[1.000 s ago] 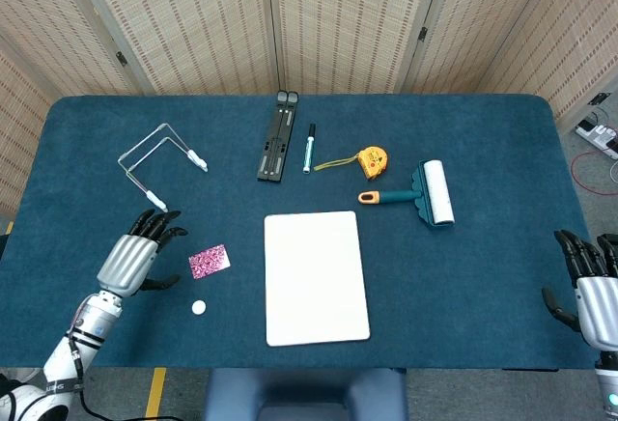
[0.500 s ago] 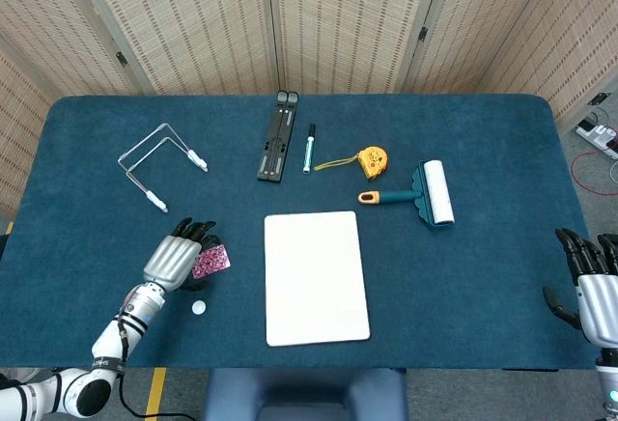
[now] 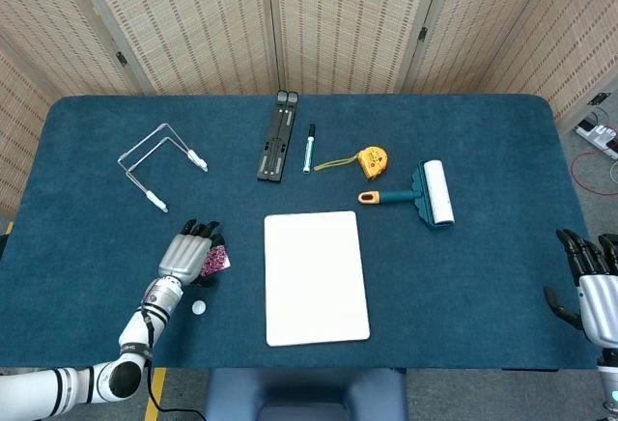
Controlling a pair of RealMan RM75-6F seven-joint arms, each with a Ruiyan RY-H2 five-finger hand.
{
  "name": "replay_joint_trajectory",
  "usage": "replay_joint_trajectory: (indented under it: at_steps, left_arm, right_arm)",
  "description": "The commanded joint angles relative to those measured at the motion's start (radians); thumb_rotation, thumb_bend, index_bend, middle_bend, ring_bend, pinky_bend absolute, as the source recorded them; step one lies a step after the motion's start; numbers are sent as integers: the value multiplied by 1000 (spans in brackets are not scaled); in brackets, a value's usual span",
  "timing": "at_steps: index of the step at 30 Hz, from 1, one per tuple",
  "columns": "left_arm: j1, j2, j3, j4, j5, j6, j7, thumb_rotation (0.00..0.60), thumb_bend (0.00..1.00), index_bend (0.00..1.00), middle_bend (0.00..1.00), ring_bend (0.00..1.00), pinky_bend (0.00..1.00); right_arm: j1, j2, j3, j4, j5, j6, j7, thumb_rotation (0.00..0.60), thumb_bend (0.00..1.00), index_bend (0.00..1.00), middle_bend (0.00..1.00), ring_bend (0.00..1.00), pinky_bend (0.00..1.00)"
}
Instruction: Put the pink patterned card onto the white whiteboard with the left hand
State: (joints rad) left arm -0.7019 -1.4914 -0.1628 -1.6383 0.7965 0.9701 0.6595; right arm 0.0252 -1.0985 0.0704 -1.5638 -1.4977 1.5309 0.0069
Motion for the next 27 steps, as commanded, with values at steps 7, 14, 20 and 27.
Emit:
replay_joint_trajectory:
  at_steps: [7,14,20,27]
  left_arm:
    - [-25,-31,23,18,-25,28,7,600,243,312,120,150,0]
    - [-33,-47,36,50,-35,38,2,600,243,312,120,150,0]
    - [-33,-52,43,76,-44,44,-8,600,243,314,120,151,0]
    - [-34,-52,50,98,-55,44,-15,600,243,317,120,151,0]
  right_arm:
    - [-3,0,-1,7,-6,7,11,600,367,0,119,143,36]
    - [-7,1,-1,6,-3,10,15,600,367,0,119,143,36]
    - [-5,-3,0,6,-2,8,16,600,367,0,119,143,36]
    - [-2,-11,0,11,-3,4,19,600,367,0,119,142,36]
